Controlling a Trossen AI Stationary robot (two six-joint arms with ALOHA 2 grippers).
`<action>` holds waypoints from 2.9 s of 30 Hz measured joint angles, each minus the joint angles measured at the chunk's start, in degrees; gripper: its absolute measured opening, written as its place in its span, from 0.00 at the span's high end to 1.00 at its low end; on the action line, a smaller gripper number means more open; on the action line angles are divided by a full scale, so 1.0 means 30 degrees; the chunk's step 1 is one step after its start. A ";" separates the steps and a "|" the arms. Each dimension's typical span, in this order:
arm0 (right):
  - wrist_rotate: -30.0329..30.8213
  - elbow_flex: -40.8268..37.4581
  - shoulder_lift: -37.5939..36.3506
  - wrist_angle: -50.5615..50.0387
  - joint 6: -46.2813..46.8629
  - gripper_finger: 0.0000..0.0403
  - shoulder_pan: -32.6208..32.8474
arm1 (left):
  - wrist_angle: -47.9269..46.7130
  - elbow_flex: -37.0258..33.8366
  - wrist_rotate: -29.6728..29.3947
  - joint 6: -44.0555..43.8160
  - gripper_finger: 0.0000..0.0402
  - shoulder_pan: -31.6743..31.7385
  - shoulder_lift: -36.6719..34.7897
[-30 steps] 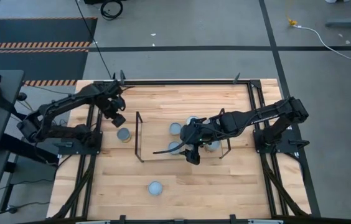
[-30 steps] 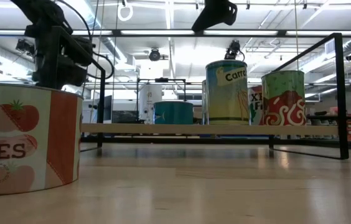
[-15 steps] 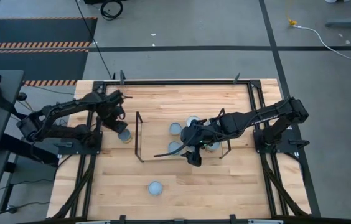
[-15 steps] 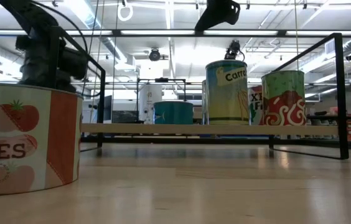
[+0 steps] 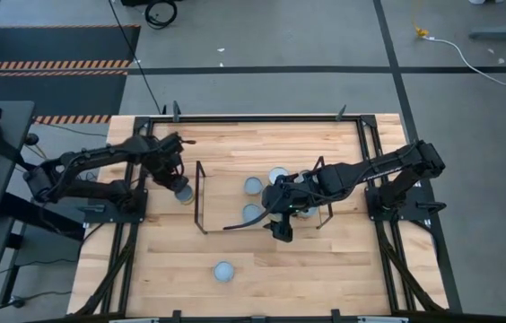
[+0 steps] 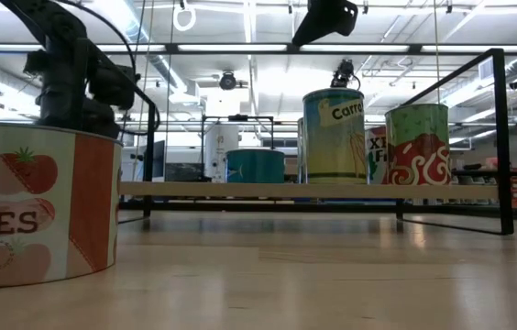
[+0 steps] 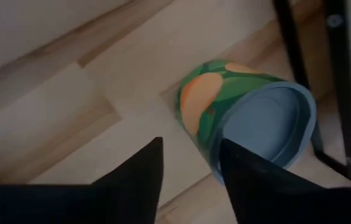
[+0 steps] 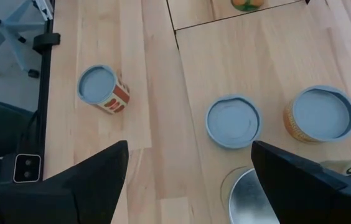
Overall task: Pick and place cans onto a shelf
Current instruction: Put the canned peaches on the shelf
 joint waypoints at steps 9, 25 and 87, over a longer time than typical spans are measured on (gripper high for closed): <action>0.0000 0.0000 0.0000 -0.0007 -0.0044 0.14 0.0000 | 0.2504 0.0029 -0.0807 -0.1908 0.89 -0.2195 -0.0029; 0.0007 0.0015 -0.0546 -0.0407 -0.0007 0.14 0.0007 | 0.0450 0.3531 -0.1507 -0.0828 0.97 -0.2485 -0.0328; -0.0160 0.0007 -0.1865 -0.1370 0.1151 0.14 0.0236 | -0.3373 1.6604 -0.3001 1.4196 0.96 -0.5176 1.1810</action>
